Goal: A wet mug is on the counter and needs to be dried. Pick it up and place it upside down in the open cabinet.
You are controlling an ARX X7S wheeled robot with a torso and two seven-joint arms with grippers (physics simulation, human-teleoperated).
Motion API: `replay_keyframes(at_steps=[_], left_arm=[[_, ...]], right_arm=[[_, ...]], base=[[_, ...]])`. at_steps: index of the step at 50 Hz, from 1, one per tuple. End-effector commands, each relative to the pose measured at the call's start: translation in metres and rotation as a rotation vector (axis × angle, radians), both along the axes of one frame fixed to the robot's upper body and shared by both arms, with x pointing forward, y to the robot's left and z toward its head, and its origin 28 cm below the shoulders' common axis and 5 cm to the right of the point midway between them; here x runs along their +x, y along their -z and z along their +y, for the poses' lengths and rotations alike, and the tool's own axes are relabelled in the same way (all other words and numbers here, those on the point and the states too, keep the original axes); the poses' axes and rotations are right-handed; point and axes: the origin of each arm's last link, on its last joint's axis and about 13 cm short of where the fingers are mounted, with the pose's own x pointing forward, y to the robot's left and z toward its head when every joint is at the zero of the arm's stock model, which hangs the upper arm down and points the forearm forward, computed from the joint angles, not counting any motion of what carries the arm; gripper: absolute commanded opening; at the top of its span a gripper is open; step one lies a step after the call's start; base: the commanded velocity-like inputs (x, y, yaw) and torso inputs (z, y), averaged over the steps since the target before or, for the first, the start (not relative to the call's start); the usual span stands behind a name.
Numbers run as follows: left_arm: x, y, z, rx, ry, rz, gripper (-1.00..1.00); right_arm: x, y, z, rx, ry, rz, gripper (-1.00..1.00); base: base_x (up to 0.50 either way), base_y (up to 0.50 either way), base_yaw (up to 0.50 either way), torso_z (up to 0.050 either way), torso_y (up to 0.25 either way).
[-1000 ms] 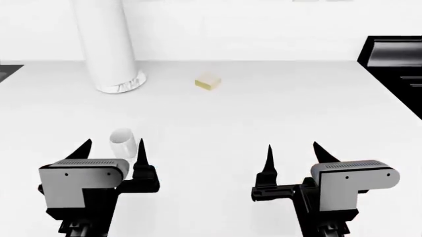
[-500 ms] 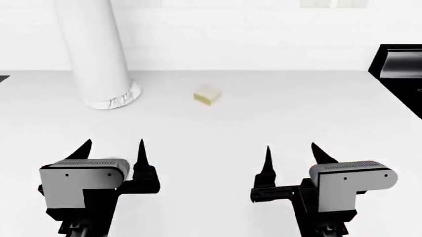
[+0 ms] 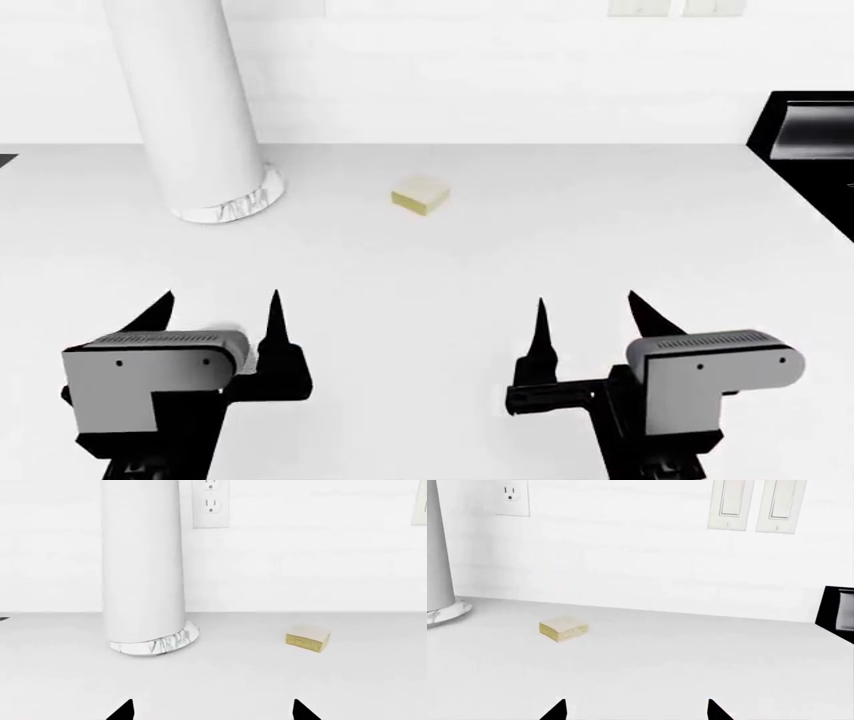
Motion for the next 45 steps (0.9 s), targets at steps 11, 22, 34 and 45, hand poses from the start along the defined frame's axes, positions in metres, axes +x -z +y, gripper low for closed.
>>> replay_keyframes(at_steps=[11,22,34,45], left_arm=[[-0.025,-0.008,0.02,-0.021,-0.013,0.188,1.0],[-0.026,0.001,0.026,-0.013,0.012,0.316,1.0],[-0.025,0.01,0.026,-0.008,-0.004,0.363,1.0],[-0.024,0.015,0.028,-0.013,-0.019,0.379,1.0]], right_arm=[[-0.003,-0.001,0.0,0.001,-0.002,-0.004,1.0],[-0.003,-0.003,0.001,-0.001,-0.008,-0.003,1.0],[-0.002,-0.002,0.001,0.001,-0.008,-0.004,1.0],[-0.003,-0.002,0.001,0.002,-0.008,-0.005,1.0]], base=[[0.0,0.0,0.0,0.0,0.0],[0.0,0.0,0.0,0.0,0.0],[0.0,0.0,0.0,0.0,0.0],[0.0,0.0,0.0,0.0,0.0]])
